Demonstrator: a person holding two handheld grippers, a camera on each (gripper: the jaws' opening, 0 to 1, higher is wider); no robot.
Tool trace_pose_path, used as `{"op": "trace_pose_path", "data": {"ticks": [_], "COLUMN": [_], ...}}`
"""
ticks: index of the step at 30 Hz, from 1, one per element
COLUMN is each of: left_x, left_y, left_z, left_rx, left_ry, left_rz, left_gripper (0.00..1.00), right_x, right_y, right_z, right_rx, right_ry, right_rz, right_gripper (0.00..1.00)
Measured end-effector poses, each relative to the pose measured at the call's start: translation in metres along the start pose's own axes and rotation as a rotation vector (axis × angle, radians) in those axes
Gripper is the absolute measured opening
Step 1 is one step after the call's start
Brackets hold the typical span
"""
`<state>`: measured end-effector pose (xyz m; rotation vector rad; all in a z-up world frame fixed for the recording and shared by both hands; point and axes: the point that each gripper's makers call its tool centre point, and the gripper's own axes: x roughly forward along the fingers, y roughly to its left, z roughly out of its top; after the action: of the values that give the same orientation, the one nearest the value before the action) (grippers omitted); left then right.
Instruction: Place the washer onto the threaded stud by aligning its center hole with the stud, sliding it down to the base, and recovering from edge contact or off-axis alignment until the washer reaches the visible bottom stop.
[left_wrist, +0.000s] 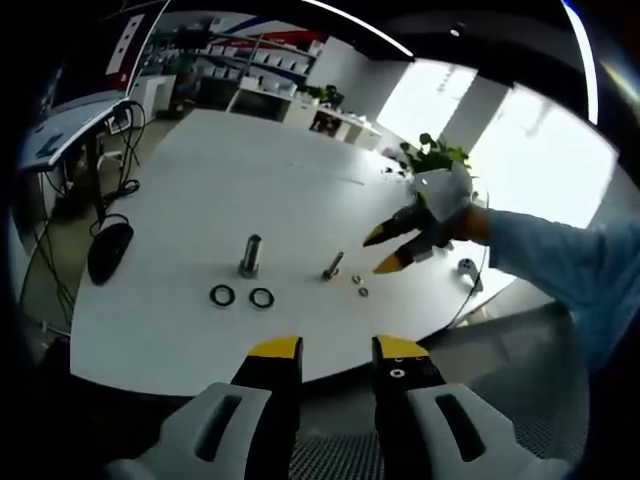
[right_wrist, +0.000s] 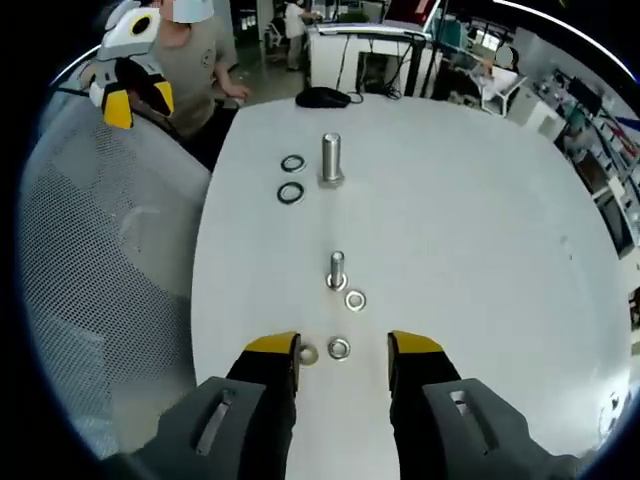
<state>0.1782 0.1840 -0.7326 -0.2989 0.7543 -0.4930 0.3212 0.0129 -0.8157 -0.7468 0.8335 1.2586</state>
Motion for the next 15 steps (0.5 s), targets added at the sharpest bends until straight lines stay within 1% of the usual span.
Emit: {"op": "trace_pose_path", "data": {"ticks": [1,2,4,5,10,15], "left_x": [0.000,0.000,0.000,0.000,0.000,0.001], "left_y": [0.000,-0.001,-0.001,-0.001,-0.001,-0.003], "left_z": [0.000,0.000,0.000,-0.001,0.001,-0.002], "left_rx": [0.002,0.004,0.005,0.005,-0.008,0.003], "left_ry": [0.001,0.002,0.004,0.004,-0.006,0.017], "left_rz": [-0.001,-0.003,-0.006,-0.007,-0.010,-0.019], "left_gripper": [0.26,0.26,0.26,0.26,0.26,0.26], "right_x": [-0.001,-0.005,-0.014,-0.017,-0.028,-0.034], "right_y": [0.001,0.004,0.007,0.008,0.012,0.018], "right_z": [0.001,0.002,0.004,0.004,-0.003,-0.013], "right_rx": [0.007,0.026,0.013,0.004,0.014,0.025], "right_ry": [-0.012,-0.043,-0.087,-0.096,-0.123,-0.124], "right_rz": [0.005,0.014,0.010,0.004,-0.007,-0.007], "right_gripper": [0.37,0.37,0.37,0.36,0.34,0.34]}}
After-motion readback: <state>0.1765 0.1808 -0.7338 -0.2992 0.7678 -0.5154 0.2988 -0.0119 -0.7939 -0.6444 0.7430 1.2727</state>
